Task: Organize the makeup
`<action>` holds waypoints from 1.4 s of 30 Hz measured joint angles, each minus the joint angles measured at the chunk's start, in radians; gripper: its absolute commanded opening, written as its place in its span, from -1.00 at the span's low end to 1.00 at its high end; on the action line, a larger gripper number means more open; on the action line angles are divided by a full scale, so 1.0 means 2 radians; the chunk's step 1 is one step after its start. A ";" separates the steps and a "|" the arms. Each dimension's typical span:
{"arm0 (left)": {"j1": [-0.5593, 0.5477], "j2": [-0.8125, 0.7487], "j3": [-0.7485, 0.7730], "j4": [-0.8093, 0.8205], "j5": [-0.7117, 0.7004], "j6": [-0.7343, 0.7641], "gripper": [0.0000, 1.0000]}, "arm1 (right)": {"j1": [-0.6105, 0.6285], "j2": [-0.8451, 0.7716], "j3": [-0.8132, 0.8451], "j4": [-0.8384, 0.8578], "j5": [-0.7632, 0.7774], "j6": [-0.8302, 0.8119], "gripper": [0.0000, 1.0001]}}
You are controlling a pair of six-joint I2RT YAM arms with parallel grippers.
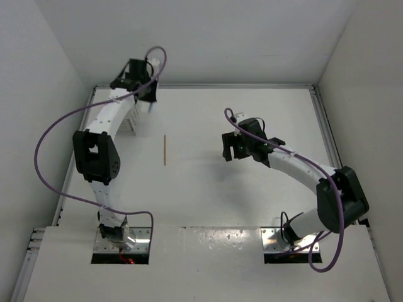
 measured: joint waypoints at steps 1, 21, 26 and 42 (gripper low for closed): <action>0.006 0.003 0.046 0.009 0.004 -0.002 -1.00 | -0.002 0.002 0.001 0.001 -0.003 0.000 0.47; 0.162 0.053 -0.052 0.341 0.163 -0.029 -1.00 | -0.020 0.124 0.138 0.000 -0.045 -0.003 0.45; 0.162 0.053 -0.065 0.385 0.168 -0.022 -1.00 | -0.020 0.138 0.143 -0.008 -0.050 -0.001 0.45; 0.163 0.061 -0.120 0.431 0.150 0.027 -0.20 | -0.027 0.132 0.139 -0.013 -0.057 0.000 0.73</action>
